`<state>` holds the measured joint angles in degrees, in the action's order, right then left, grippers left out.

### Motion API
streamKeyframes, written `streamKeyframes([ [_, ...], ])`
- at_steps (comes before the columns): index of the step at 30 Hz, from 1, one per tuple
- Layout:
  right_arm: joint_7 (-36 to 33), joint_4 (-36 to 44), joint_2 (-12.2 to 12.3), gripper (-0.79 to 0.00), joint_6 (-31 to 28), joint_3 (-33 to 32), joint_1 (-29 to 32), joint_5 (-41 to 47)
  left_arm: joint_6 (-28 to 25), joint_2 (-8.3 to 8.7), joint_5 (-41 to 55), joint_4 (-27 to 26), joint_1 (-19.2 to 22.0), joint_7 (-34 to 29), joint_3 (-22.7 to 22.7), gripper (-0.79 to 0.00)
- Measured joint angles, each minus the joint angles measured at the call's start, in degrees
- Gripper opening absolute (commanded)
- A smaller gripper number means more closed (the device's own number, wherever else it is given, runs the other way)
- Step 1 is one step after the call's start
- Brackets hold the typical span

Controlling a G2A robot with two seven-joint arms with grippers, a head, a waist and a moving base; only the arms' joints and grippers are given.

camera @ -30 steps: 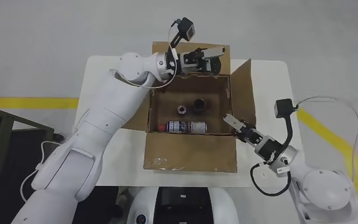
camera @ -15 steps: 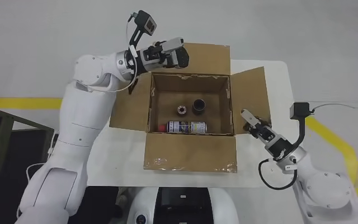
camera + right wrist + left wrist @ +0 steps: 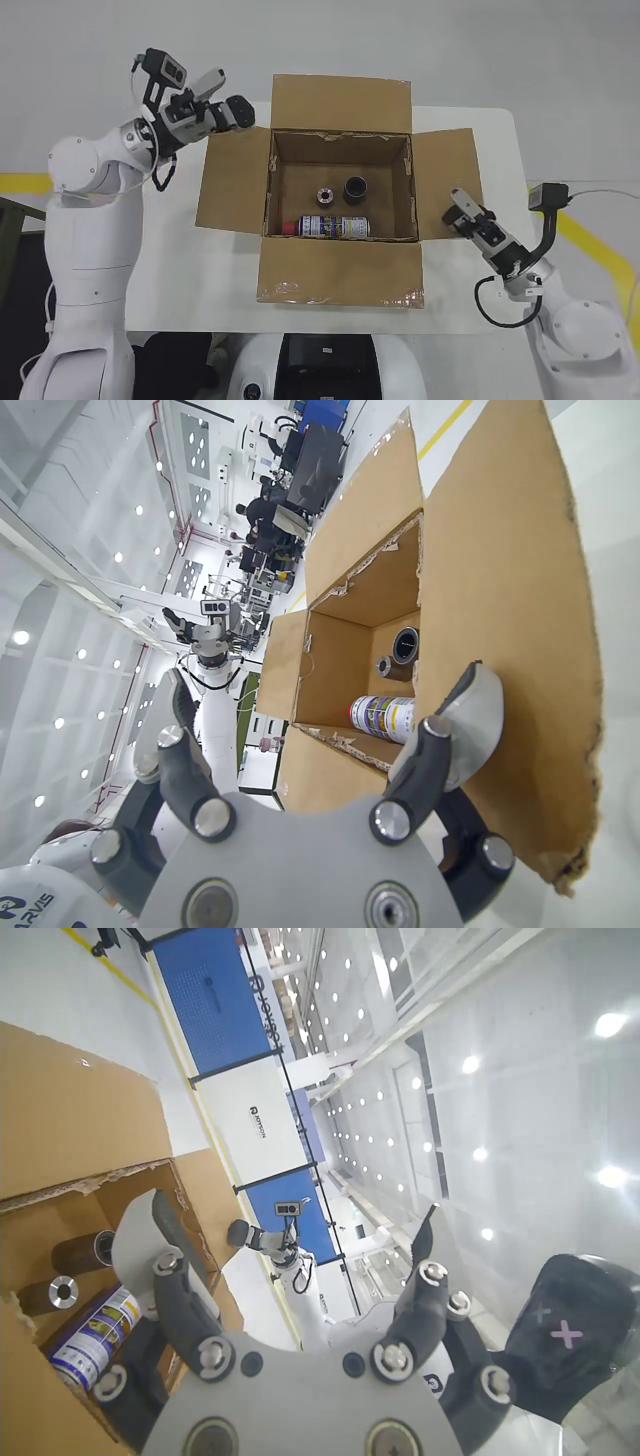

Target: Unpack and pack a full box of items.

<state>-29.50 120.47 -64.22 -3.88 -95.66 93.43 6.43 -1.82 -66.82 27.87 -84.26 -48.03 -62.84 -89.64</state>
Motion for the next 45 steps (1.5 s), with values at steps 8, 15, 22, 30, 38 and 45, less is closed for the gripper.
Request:
streamKeyframes([
  [8, 0.5, -2.4, -0.1, 0.000, -1.2, 1.5, -2.1, -0.5, 0.5, 1.50, -0.3, -0.1, -3.7, 1.9, -6.6, 0.000],
  [15, 2.7, -3.0, -0.2, 0.000, -1.7, 2.1, -2.5, -1.9, 0.6, 2.49, -0.6, 2.3, -4.8, 3.7, -10.0, 0.000],
  [22, 4.0, -4.1, -0.2, 0.000, -2.3, 2.6, -3.5, -3.3, 0.7, 2.96, -0.9, 3.5, -5.2, 3.7, -10.7, 0.000],
  [30, 4.5, -7.2, -0.2, 0.000, 0.4, 2.5, -5.0, -4.7, 0.7, 2.95, -0.9, 3.5, -5.2, 3.7, -10.7, 0.000],
  [38, 1.4, -11.0, -0.3, 0.000, 2.5, 4.6, -7.1, -1.9, 0.7, 2.96, -0.9, 3.5, -5.2, 3.7, -10.7, 0.000],
  [45, -0.4, -15.5, -0.5, 0.000, 2.1, 7.6, -11.2, -0.3, 0.7, 2.96, -0.9, 3.5, -5.2, 3.7, -10.7, 0.000],
])
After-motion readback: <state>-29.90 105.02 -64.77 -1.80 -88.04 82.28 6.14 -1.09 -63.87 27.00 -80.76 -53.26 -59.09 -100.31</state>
